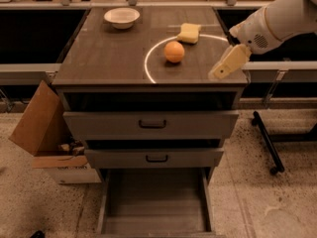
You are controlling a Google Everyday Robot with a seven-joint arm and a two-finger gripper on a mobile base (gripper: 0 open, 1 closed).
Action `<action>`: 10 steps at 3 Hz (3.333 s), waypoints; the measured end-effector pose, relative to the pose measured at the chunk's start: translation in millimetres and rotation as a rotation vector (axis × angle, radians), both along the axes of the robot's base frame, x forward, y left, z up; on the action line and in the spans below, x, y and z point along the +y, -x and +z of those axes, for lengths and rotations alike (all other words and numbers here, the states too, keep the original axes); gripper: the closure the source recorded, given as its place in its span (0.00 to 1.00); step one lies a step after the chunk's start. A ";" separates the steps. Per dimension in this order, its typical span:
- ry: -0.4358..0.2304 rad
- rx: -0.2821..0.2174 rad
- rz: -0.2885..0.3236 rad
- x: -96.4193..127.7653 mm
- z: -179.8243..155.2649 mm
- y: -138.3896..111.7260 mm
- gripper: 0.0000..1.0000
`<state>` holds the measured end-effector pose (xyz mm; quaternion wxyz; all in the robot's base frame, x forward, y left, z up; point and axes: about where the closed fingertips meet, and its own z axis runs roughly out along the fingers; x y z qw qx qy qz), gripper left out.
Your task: Place orange into bottom drawer
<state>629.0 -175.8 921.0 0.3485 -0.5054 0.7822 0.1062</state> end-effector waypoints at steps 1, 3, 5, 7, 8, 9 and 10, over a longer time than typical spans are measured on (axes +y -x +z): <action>-0.101 0.017 -0.020 31.9 -26.2 -59.6 0.00; -0.181 -0.007 -0.070 73.4 -43.5 -116.9 0.00; -0.188 0.006 -0.072 105.7 -60.2 -135.6 0.19; -0.195 0.008 -0.048 120.8 -66.5 -137.6 0.66; -0.217 -0.031 -0.037 111.5 -53.8 -117.8 0.89; -0.259 -0.096 -0.021 92.1 -30.6 -76.5 1.00; -0.279 -0.152 0.074 74.1 -8.7 -24.7 1.00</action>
Offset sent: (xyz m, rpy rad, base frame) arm 0.1331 0.0687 -0.0442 0.1984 -0.0216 -0.0969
